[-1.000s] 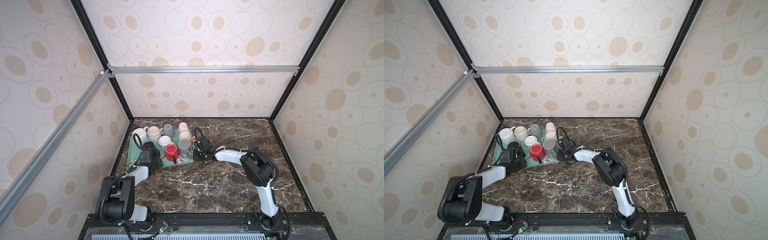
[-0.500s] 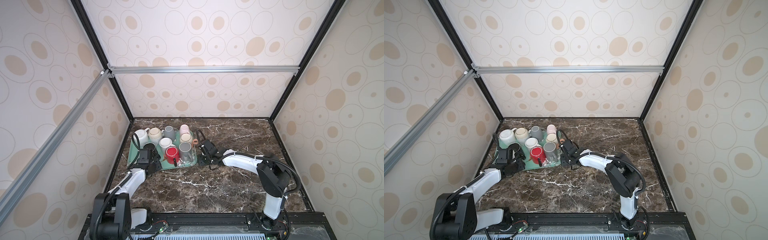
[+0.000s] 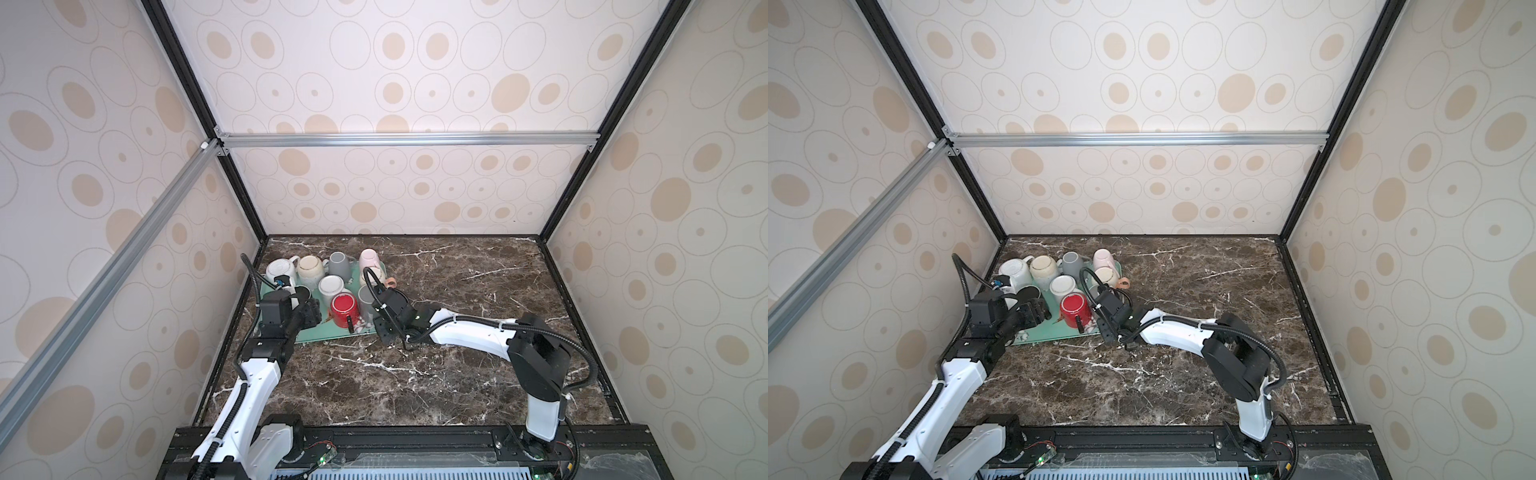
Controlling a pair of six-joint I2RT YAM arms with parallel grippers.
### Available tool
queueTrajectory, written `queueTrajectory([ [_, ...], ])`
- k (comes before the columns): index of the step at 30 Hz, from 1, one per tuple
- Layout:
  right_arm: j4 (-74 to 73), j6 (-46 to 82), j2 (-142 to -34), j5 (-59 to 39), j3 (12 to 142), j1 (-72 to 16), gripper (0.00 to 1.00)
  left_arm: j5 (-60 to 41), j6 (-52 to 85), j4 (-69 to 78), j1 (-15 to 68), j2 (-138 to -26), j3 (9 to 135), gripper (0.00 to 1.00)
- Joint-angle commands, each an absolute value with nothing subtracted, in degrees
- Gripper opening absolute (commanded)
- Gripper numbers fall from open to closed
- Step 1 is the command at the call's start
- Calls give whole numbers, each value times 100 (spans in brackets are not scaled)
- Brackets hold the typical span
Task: Turn the mug right side up
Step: 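Grasp the grey mug's handle with the right gripper and lift it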
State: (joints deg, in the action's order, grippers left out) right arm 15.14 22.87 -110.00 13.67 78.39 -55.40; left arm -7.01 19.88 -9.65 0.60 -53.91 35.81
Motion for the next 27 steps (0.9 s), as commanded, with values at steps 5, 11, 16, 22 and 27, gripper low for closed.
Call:
queueTrajectory([
  [5, 2097, 2536, -11574, 2041, 8540, -5507, 47, -821, 1727, -699, 61, -5241, 3476, 73],
  [11, 1953, 2437, -11766, 2094, 8704, -5497, 41, -1102, 1828, -614, 165, -5229, 3357, 73],
  [16, 1948, 2280, -11848, 2252, 8877, -5499, 21, -1228, 1906, -486, 281, -5257, 3316, 73],
  [22, 1794, 2148, -11476, 2303, 8509, -5507, 1, -1337, 1999, -510, 316, -5239, 3459, 74],
  [27, 1557, 2070, -11079, 2336, 8106, -5515, 0, -1453, 2107, -511, 315, -5267, 3608, 74],
])
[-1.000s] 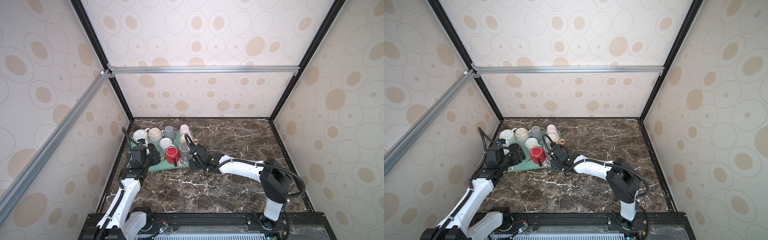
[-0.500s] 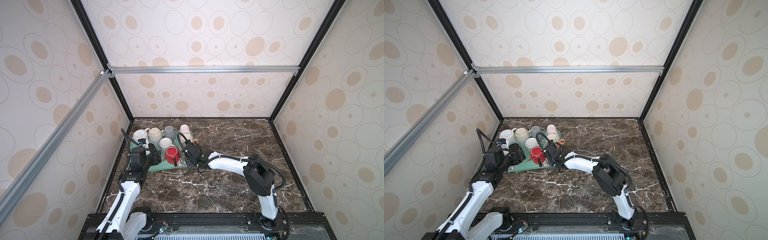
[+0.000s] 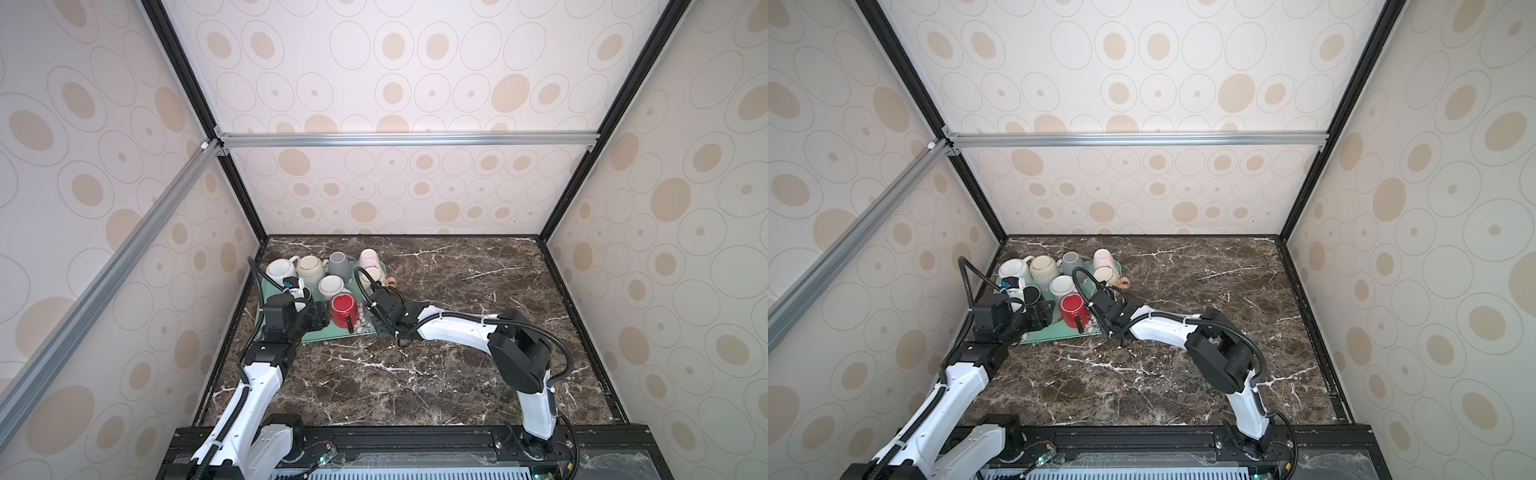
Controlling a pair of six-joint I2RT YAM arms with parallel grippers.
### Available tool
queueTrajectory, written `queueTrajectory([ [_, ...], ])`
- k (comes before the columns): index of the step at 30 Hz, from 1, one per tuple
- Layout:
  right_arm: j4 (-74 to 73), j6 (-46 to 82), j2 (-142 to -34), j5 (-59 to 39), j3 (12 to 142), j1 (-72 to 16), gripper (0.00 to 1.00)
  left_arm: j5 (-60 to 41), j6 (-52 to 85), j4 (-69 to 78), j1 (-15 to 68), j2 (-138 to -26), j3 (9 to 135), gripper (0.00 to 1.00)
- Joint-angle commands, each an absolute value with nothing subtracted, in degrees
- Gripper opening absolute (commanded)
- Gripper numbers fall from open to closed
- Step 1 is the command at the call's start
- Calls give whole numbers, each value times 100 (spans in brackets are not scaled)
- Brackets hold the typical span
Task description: Turn the mug right side up
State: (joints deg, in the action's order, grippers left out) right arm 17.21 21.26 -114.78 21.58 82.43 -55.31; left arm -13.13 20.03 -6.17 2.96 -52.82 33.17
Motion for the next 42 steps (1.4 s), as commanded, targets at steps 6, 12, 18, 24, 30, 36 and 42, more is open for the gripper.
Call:
queueTrajectory([
  [6, 1178, 2195, -10593, 2435, 7757, -5511, 0, -1640, 2115, -829, 321, -5301, 3947, 73],
  [12, 382, 2704, -9910, 2250, 7344, -5512, 0, -2055, 2114, -974, 318, -5295, 4389, 75],
  [18, 53, 3202, -9608, 1906, 7352, -5465, 0, -2575, 2568, -364, 315, -5212, 4396, 78],
  [24, -266, 3803, -9529, 777, 7572, -5156, 0, -3493, 3284, 760, 316, -5204, 4088, 78],
  [30, -977, 4136, -9481, -525, 7594, -4939, 0, -4097, 4035, 2126, 317, -5329, 3667, 78],
  [36, -1319, 4429, -9280, -1018, 7521, -4836, 0, -3916, 4707, 2412, 310, -5422, 3372, 78],
  [42, -1401, 4488, -9024, -1002, 7301, -4762, 0, -4126, 5562, 3283, 299, -5715, 2932, 78],
])
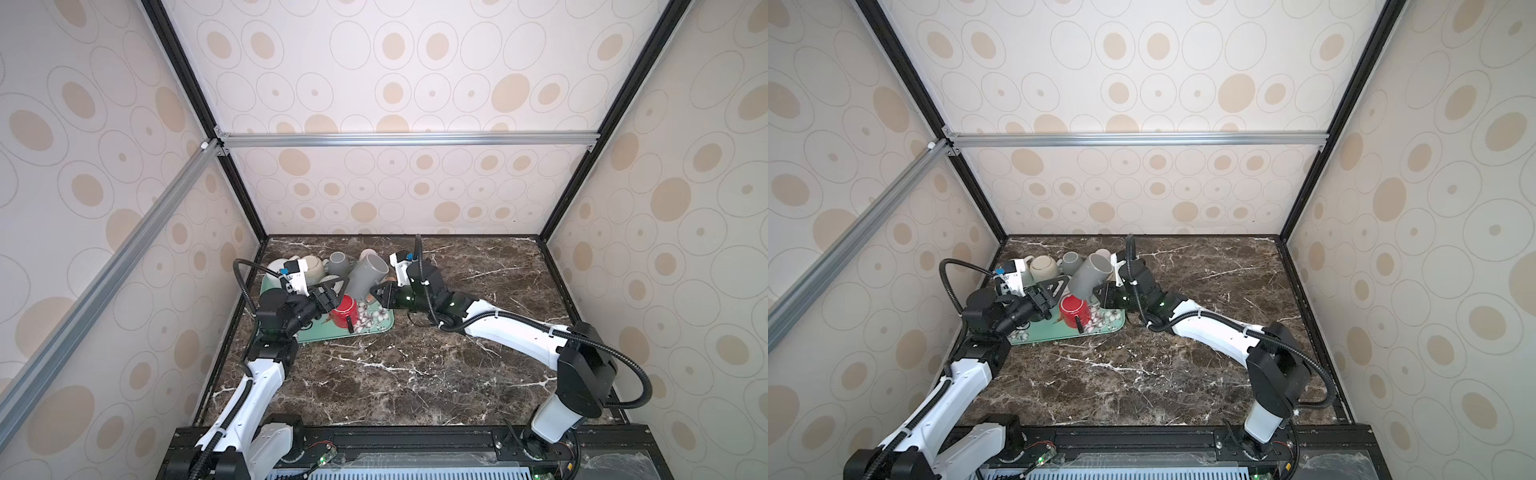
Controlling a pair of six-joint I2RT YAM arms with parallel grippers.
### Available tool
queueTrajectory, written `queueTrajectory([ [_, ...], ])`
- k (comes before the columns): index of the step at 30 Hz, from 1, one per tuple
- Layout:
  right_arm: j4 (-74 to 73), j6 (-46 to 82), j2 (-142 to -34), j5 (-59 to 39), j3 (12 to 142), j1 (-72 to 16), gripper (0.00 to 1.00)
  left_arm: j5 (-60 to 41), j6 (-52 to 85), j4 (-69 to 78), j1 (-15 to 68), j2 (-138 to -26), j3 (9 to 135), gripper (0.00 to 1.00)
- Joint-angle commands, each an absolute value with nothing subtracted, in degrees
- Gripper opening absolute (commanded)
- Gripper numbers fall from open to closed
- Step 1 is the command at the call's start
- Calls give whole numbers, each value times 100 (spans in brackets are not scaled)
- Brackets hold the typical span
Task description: Turn the mug right side up
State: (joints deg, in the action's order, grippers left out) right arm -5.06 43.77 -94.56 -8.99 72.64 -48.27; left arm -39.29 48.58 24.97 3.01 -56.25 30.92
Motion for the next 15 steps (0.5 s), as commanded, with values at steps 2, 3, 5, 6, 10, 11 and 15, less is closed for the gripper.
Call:
queueTrajectory([
  [2, -1471, 4555, -9000, -1048, 7245, -4738, 0, -4181, 5728, 3621, 301, -5777, 2828, 77],
  [3, -1498, 4598, -9010, -1075, 7238, -4738, 0, -4227, 5760, 3740, 303, -5837, 2814, 77],
  [5, -1568, 4655, -9026, -1148, 7226, -4735, 0, -4416, 5872, 3966, 307, -6012, 2817, 76],
  [6, -1598, 4675, -9045, -1176, 7240, -4733, 0, -4546, 5987, 4182, 305, -6131, 2808, 74],
  [10, -1670, 4711, -9116, -1305, 7299, -4728, 0, -4881, 6548, 5289, 307, -6460, 2725, 67],
  [11, -1670, 4715, -9127, -1335, 7325, -4720, 0, -4956, 6651, 5506, 318, -6521, 2743, 67],
  [15, -1714, 4822, -9193, -1455, 7356, -4714, 0, -5280, 7010, 6177, 318, -6724, 2903, 65],
])
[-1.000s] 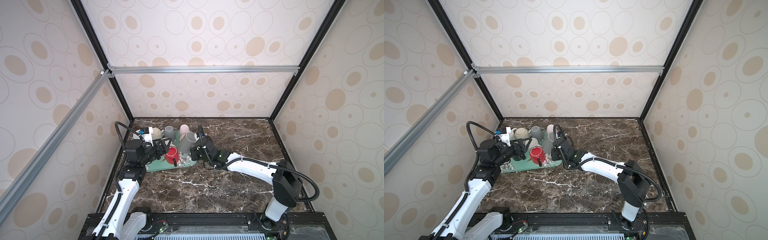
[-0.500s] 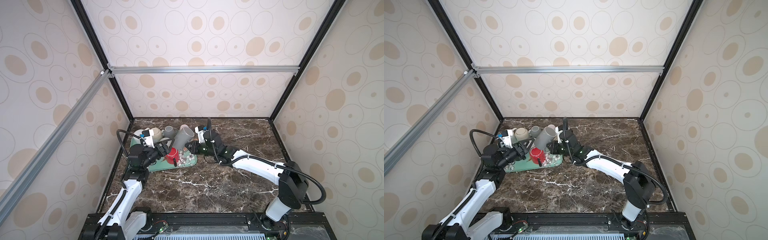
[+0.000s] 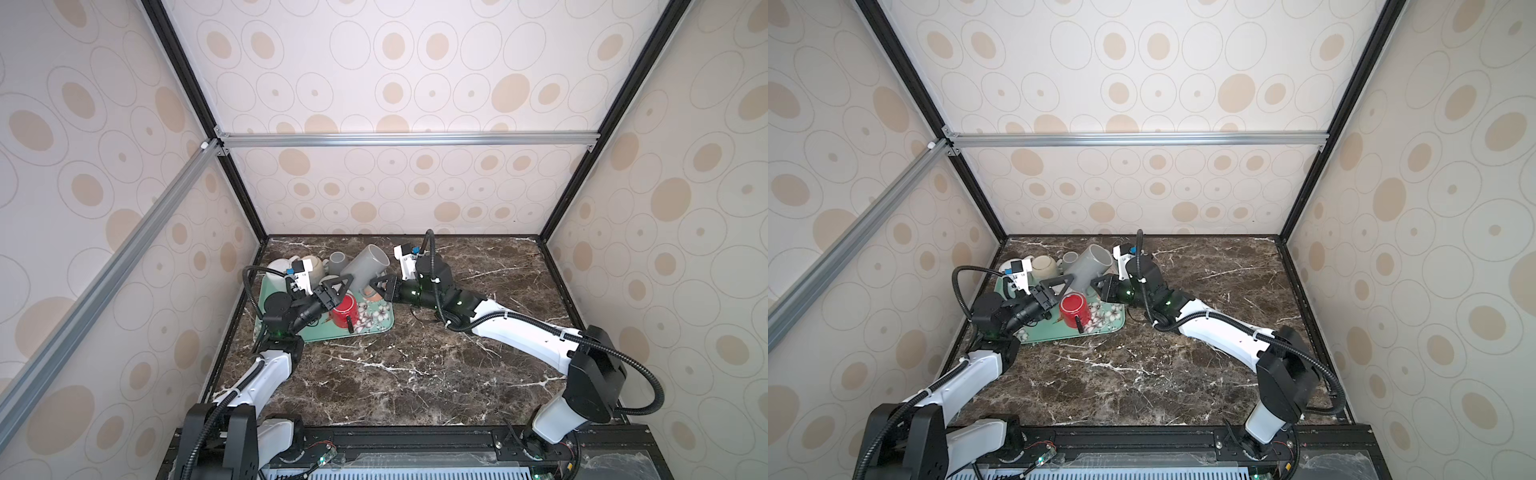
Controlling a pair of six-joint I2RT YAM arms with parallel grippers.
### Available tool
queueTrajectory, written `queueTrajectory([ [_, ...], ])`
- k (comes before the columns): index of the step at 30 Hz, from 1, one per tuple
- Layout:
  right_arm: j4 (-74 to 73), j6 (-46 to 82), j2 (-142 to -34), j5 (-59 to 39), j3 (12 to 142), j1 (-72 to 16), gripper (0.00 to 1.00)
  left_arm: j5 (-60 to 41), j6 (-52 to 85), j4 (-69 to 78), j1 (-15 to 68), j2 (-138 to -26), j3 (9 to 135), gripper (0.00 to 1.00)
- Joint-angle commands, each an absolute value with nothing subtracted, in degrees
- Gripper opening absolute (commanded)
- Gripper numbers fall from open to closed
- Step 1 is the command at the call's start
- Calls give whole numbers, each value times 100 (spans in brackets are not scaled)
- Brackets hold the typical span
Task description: Turn the mug right side up
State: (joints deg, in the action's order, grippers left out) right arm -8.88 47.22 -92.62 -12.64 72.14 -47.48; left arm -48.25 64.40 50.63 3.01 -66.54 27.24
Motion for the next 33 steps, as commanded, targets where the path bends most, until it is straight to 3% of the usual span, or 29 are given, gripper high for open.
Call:
queueTrajectory([
  [1, -1729, 4856, -9209, -1488, 7365, -4706, 0, -5343, 7204, 6468, 319, -6775, 2925, 66],
  [4, -1778, 5001, -9254, -1577, 7348, -4655, 0, -5512, 7938, 7615, 326, -6967, 2992, 63],
  [7, -1964, 5262, -9321, -1693, 7271, -4592, 0, -5592, 8549, 8464, 331, -7162, 3095, 54],
  [15, -1956, 5489, -9492, -1922, 7274, -4526, 0, -5612, 9536, 9642, 321, -7541, 3221, 13],
  [18, -1765, 5399, -9463, -1908, 7274, -4525, 0, -5625, 9385, 9414, 330, -7462, 3244, 0],
  [19, -1694, 5361, -9438, -1901, 7269, -4526, 1, -5634, 9296, 9291, 330, -7425, 3267, 0],
  [23, -1243, 5102, -9244, -1715, 7261, -4507, 17, -5746, 8747, 8459, 336, -7190, 3425, 0],
  [27, -520, 4641, -8888, -1364, 7238, -4501, 38, -5815, 7603, 6599, 349, -6836, 3759, 0],
  [33, 948, 3862, -8152, -315, 7019, -4478, 43, -5123, 4217, 1724, 624, -6585, 5331, 0],
])
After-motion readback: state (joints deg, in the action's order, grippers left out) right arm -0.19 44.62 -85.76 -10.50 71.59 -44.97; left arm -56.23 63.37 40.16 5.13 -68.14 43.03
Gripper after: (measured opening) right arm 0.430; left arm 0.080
